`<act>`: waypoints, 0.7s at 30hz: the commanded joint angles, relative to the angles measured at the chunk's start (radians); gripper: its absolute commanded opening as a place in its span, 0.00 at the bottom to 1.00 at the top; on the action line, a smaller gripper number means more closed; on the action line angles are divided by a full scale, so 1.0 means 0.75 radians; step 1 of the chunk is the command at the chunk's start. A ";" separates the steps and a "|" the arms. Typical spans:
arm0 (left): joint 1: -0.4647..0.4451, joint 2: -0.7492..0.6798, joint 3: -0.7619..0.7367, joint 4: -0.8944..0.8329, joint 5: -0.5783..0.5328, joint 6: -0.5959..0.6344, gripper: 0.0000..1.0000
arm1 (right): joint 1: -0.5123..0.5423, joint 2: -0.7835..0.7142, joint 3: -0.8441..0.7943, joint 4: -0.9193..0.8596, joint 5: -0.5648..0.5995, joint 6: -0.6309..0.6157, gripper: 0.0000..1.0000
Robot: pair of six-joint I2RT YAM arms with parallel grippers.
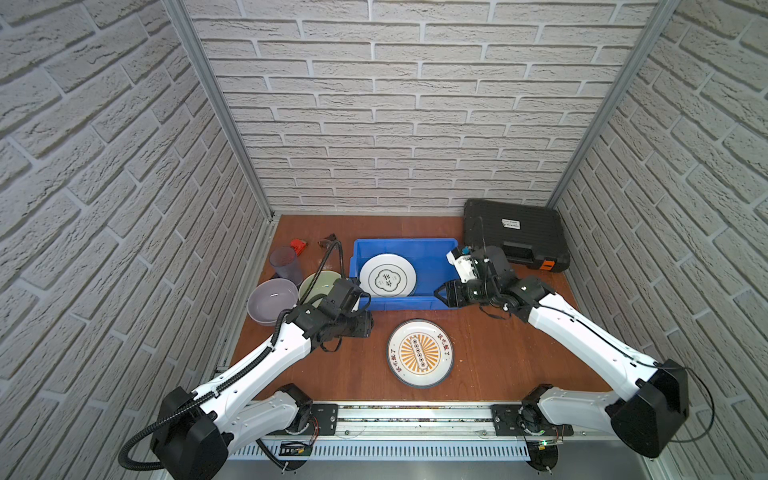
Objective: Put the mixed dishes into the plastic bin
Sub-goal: 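Move both grippers back to opposite edges of the orange sunburst plate, then close both grippers on opposite edges of the orange sunburst plate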
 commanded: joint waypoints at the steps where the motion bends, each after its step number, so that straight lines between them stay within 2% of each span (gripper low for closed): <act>1: -0.098 -0.043 -0.064 0.082 -0.079 -0.136 0.55 | 0.005 -0.174 -0.195 -0.013 -0.062 0.045 0.51; 5: -0.201 -0.011 -0.147 0.186 -0.127 -0.221 0.49 | 0.004 -0.394 -0.410 -0.002 -0.064 0.116 0.45; 9: -0.274 0.095 -0.191 0.290 -0.148 -0.270 0.44 | 0.005 -0.482 -0.546 -0.006 -0.044 0.159 0.45; 15: -0.375 0.271 -0.180 0.393 -0.179 -0.300 0.40 | 0.004 -0.471 -0.708 0.135 -0.062 0.211 0.46; 21: -0.452 0.409 -0.136 0.475 -0.202 -0.330 0.39 | 0.003 -0.387 -0.804 0.282 -0.098 0.250 0.48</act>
